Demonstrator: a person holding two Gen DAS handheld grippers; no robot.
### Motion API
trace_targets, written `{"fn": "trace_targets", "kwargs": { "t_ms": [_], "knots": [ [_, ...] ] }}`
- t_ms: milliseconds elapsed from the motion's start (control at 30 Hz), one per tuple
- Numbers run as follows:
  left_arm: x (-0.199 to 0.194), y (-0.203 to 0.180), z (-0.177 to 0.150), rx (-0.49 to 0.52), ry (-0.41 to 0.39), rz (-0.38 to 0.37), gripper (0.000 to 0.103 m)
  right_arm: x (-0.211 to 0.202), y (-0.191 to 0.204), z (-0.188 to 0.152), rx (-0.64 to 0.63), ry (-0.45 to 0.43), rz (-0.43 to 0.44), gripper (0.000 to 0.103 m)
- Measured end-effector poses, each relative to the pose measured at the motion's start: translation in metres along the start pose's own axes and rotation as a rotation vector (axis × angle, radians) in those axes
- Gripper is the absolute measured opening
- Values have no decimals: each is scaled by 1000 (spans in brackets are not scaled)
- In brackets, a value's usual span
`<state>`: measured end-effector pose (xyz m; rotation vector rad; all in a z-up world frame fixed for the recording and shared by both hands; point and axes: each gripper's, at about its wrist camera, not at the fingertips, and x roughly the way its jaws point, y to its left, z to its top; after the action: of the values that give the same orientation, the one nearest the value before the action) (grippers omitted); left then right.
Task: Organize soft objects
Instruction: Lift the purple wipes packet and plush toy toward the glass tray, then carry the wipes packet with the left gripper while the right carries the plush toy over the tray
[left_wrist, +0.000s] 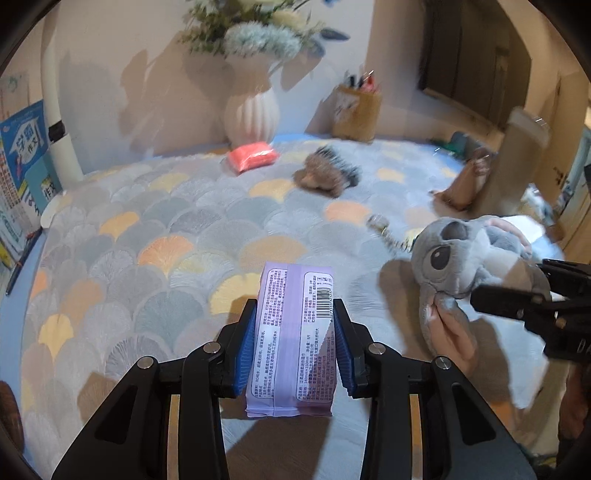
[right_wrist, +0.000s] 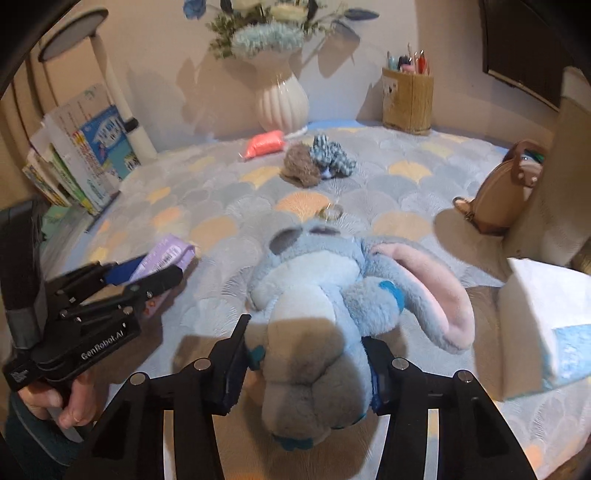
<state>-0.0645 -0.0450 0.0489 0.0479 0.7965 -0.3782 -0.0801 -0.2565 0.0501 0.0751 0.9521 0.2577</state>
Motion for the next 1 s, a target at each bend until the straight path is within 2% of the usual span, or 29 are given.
{"fn": "trace_targets", "kwargs": {
  "t_ms": [200, 433, 600, 833, 1000],
  "knots": [
    [-28, -43, 16, 32, -59, -124, 35, -54, -24, -2, 54, -65, 65, 50],
    [-48, -104, 35, 138, -103, -187, 35, -103, -54, -14, 100, -137, 91, 50],
    [-63, -154, 52, 208, -138, -272, 35, -156, -100, -24, 198, -229, 117, 50],
    [-73, -249, 91, 295, -171, -383, 35, -228, -179, -30, 289, -384, 24, 50],
    [-68, -322, 122, 375, -204, -415, 35, -268, -237, -17, 332, -477, -120, 50]
  ]
}}
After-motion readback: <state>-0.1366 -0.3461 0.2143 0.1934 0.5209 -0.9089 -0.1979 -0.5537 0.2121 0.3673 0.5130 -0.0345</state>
